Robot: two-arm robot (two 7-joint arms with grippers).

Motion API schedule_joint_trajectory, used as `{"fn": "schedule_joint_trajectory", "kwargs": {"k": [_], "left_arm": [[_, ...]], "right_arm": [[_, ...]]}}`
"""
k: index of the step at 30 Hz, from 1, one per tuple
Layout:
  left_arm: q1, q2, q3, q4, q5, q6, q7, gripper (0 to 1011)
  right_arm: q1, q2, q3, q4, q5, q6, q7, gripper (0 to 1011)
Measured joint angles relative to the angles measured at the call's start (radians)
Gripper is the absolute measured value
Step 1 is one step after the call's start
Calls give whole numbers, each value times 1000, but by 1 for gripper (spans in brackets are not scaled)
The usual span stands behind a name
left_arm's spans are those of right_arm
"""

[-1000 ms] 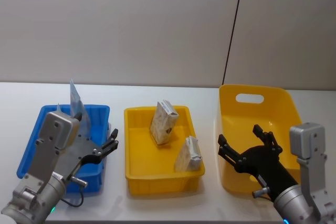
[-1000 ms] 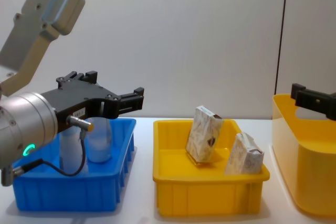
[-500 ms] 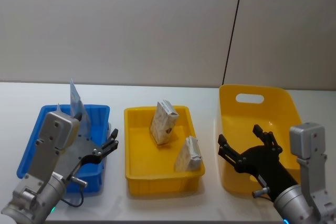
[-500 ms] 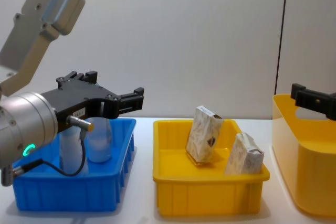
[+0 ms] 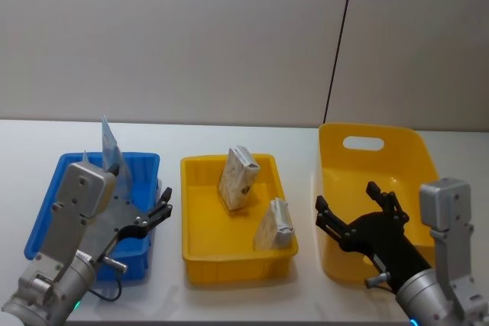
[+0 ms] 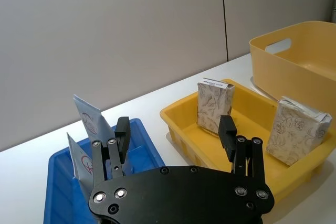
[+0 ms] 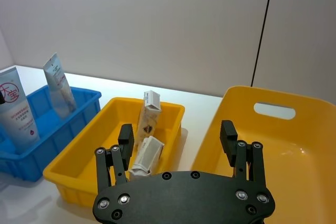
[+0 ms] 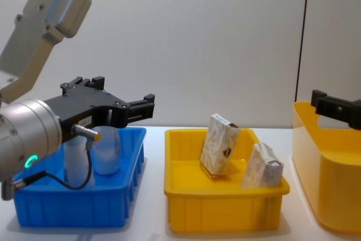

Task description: Bimanual collaborative sorting of washing and personal care products

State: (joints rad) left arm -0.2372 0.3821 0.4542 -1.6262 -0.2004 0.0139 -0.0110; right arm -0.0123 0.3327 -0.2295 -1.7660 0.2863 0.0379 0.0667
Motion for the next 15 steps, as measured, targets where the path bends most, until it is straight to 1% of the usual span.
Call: {"fn": "schedule_joint_trajectory", "kwargs": {"k": [6, 12, 13, 15], "left_arm": [[0, 0, 0, 0, 0, 0, 0, 1001], [0, 0, 0, 0, 0, 0, 0, 1001], [0, 0, 0, 0, 0, 0, 0, 1001], [0, 0, 0, 0, 0, 0, 0, 1001]], "right_arm": [[11, -15, -14, 3, -7, 26, -4, 1004], [33, -47, -42, 13, -18, 84, -21, 1004], [33, -47, -42, 13, -18, 84, -21, 1003], [40, -60, -50, 18, -23, 109, -31, 1004]]}}
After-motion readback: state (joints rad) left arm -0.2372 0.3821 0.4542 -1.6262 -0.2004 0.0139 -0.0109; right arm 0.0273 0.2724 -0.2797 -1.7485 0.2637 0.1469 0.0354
